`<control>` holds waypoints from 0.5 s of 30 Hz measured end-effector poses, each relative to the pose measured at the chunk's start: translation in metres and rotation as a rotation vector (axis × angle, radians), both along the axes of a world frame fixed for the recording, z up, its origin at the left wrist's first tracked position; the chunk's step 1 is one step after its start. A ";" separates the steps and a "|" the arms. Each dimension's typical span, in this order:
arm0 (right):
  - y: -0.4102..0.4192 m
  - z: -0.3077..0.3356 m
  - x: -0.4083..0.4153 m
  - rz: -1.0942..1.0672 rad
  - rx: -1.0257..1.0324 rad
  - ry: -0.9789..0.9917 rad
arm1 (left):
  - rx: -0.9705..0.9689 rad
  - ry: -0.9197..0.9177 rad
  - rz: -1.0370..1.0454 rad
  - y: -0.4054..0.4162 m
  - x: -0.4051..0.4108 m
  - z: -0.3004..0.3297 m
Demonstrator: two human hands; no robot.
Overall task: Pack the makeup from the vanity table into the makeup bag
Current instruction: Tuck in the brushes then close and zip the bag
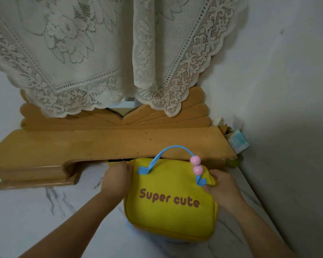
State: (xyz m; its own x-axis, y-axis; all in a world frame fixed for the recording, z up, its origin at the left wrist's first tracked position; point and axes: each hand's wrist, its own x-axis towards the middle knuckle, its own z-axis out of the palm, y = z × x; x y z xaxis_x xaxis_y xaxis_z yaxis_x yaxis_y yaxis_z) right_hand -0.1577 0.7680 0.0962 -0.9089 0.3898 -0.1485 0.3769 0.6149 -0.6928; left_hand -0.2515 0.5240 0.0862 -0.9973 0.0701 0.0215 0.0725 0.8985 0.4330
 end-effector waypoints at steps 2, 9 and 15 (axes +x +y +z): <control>-0.001 0.001 -0.011 -0.023 -0.001 0.026 | 0.031 0.027 -0.004 -0.007 0.003 0.001; -0.026 -0.003 -0.050 -0.032 -0.054 0.084 | 0.086 0.124 -0.006 -0.046 -0.004 -0.001; -0.063 -0.003 -0.070 -0.027 -0.037 0.127 | 0.000 0.095 -0.002 -0.077 -0.028 0.000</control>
State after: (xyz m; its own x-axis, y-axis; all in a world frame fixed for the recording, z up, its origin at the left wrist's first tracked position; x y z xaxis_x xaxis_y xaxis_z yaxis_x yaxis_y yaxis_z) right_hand -0.2282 0.7048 0.0931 -0.9106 0.4104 -0.0480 0.3007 0.5786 -0.7582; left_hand -0.2795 0.4474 0.0866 -0.9906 0.0725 0.1161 0.1154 0.8984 0.4238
